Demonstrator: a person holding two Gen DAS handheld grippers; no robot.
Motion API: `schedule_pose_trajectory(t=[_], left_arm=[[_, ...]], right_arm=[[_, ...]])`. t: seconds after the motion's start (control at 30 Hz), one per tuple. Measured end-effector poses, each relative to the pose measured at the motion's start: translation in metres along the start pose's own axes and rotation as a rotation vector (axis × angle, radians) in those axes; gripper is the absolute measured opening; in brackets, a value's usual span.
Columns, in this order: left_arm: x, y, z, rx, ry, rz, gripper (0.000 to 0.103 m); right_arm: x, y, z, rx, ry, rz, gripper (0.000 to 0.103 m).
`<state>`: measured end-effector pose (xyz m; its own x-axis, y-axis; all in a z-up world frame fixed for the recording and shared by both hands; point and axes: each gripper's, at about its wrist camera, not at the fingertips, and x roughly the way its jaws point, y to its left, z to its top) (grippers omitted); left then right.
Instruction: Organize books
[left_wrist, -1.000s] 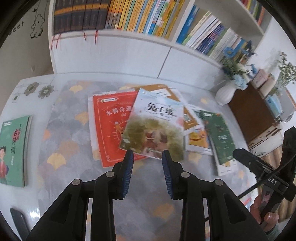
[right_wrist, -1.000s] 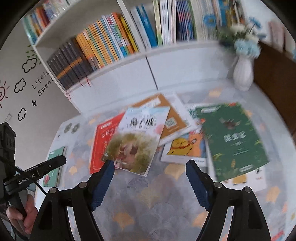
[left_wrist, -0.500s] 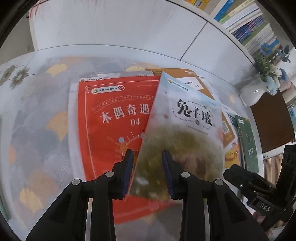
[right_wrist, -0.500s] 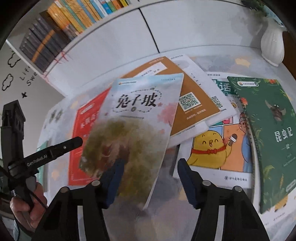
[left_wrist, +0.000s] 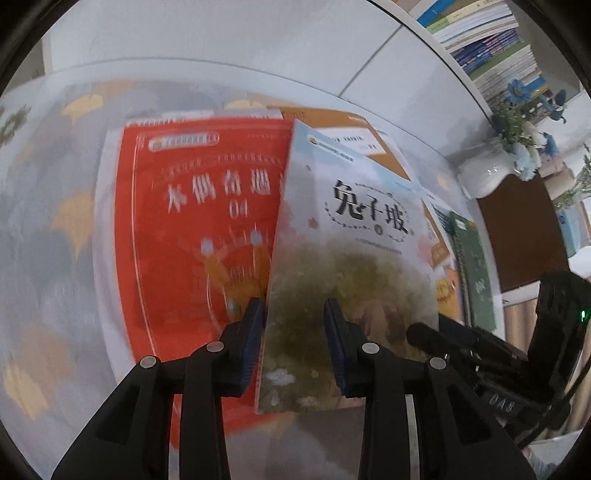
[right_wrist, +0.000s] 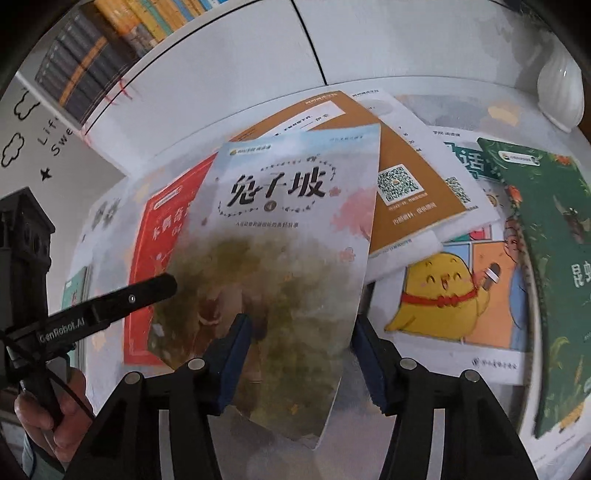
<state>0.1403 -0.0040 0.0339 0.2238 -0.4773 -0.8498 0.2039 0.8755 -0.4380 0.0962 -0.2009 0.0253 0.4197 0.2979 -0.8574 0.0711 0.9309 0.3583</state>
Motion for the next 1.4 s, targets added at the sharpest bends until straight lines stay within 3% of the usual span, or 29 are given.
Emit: schedule_pose_trajectory(t=[0.2, 0.4, 0.5, 0.6, 0.8, 0.9, 1.03, 1.1, 1.17, 1.23, 1.27, 1.33, 1.4], left_arm=[[-0.018, -0.003, -0.06, -0.019, 0.038, -0.033, 0.029], [-0.03, 0.001, -0.134, -0.081, 0.096, -0.091, 0.029], [-0.033, -0.006, -0.158, -0.03, 0.085, -0.053, 0.029], [-0.035, -0.015, -0.164, 0.012, 0.069, -0.006, 0.029], [-0.033, -0.014, -0.165, -0.026, 0.062, -0.034, 0.029], [-0.046, -0.014, -0.167, -0.049, 0.059, -0.133, 0.029], [-0.066, -0.025, -0.162, -0.027, 0.044, -0.291, 0.029], [-0.066, -0.035, -0.161, 0.001, 0.045, -0.28, 0.029], [-0.054, -0.043, -0.16, 0.03, 0.058, -0.219, 0.028], [-0.039, -0.049, -0.161, 0.046, 0.085, -0.168, 0.009], [-0.033, -0.053, -0.161, 0.054, 0.094, -0.159, 0.009], [-0.026, -0.06, -0.162, 0.07, 0.094, -0.163, 0.009], [-0.029, -0.059, -0.162, 0.051, 0.082, -0.214, 0.009]], right_arm=[[-0.021, 0.009, -0.033, -0.086, 0.022, -0.02, 0.056], [-0.032, 0.007, -0.103, -0.141, 0.12, -0.024, 0.056], [-0.034, 0.0, -0.136, -0.135, 0.162, -0.024, 0.056], [-0.043, 0.004, -0.152, -0.193, 0.145, -0.064, 0.056], [-0.043, 0.009, -0.167, -0.247, 0.105, -0.085, 0.047], [-0.045, 0.005, -0.168, -0.232, 0.105, -0.081, 0.048], [-0.05, -0.01, -0.166, -0.157, 0.118, 0.0, 0.048], [-0.049, -0.014, -0.164, -0.132, 0.122, 0.025, 0.048], [-0.049, -0.017, -0.163, -0.11, 0.125, 0.044, 0.048], [-0.049, -0.019, -0.162, -0.102, 0.128, 0.053, 0.048], [-0.049, -0.02, -0.162, -0.098, 0.129, 0.059, 0.048], [-0.049, -0.022, -0.16, -0.079, 0.135, 0.074, 0.048], [-0.049, -0.03, -0.156, -0.028, 0.16, 0.117, 0.05]])
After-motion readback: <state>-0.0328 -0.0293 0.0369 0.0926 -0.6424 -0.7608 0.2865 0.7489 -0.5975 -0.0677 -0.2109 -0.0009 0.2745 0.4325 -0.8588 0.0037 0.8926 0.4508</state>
